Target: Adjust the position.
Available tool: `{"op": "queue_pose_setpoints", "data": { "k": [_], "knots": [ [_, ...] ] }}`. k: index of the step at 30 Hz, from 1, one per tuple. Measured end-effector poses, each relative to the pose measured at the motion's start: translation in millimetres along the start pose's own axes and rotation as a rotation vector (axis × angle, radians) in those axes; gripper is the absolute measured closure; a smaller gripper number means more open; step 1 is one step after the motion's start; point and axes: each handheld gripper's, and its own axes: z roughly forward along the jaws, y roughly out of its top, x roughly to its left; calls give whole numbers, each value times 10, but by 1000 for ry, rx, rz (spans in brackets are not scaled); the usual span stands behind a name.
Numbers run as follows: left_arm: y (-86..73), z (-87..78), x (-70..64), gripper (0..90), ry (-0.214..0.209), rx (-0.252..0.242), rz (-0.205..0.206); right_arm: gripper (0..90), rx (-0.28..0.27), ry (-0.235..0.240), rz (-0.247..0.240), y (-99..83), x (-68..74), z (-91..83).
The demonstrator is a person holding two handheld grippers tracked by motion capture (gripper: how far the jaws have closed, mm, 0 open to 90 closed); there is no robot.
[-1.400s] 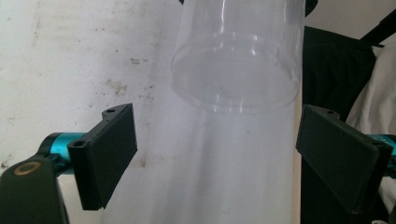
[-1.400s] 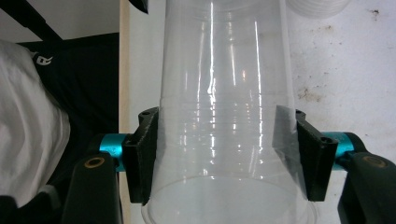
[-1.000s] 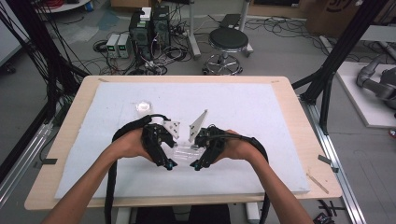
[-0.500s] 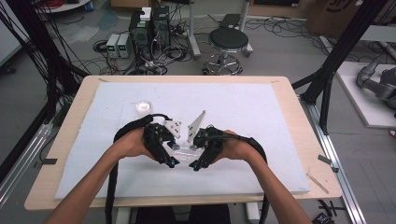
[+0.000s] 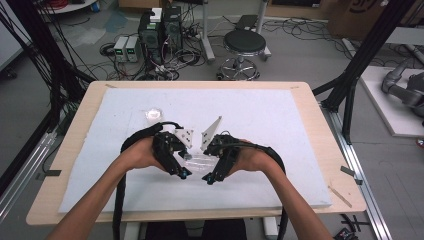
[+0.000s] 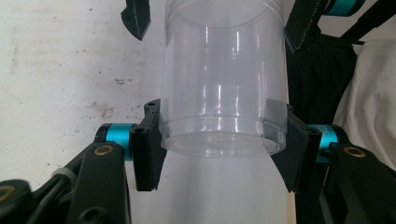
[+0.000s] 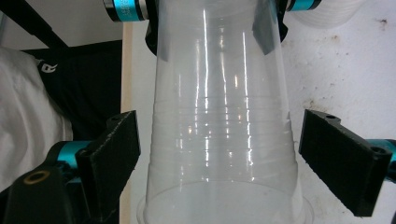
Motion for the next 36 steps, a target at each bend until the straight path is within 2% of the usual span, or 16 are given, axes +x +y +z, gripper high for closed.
{"op": "queue_pose_setpoints", "data": {
  "k": [2, 5, 8, 9, 10, 13, 15, 17, 21, 31, 36],
  "knots": [
    [-8, -1, 1, 421, 4, -11, -3, 126, -11, -1, 7, 0, 3, -18],
    [-65, -9, -4, 420, 6, -67, -22, 126, -56, -1, 18, -16, 7, -67],
    [-158, -46, -27, 419, 47, -91, -22, 126, -152, -11, 21, -68, 7, -130],
    [-212, -64, -41, 419, 40, -139, -28, 126, -188, -15, 24, -91, 10, -154],
    [-244, -67, -48, 419, 37, -163, -32, 126, -241, -17, 28, -119, 11, -174],
    [-336, -64, -78, 419, 60, -171, -28, 126, -347, -29, 27, -168, 17, -206],
    [-384, -59, -87, 419, 62, -209, -38, 126, -391, -43, 30, -193, 26, -220],
    [-433, -59, -87, 419, 69, -263, -45, 126, -422, -47, 30, -221, 30, -225],
    [-492, -62, -78, 419, 78, -328, -49, 126, -474, -60, 42, -293, 35, -254],
    [-668, 17, -55, 419, 77, -462, -64, 126, -598, -63, 75, -487, 53, -285],
    [-767, 51, -48, 419, 74, -551, -72, 126, -628, -61, 91, -565, 60, -275]
  ]
}}
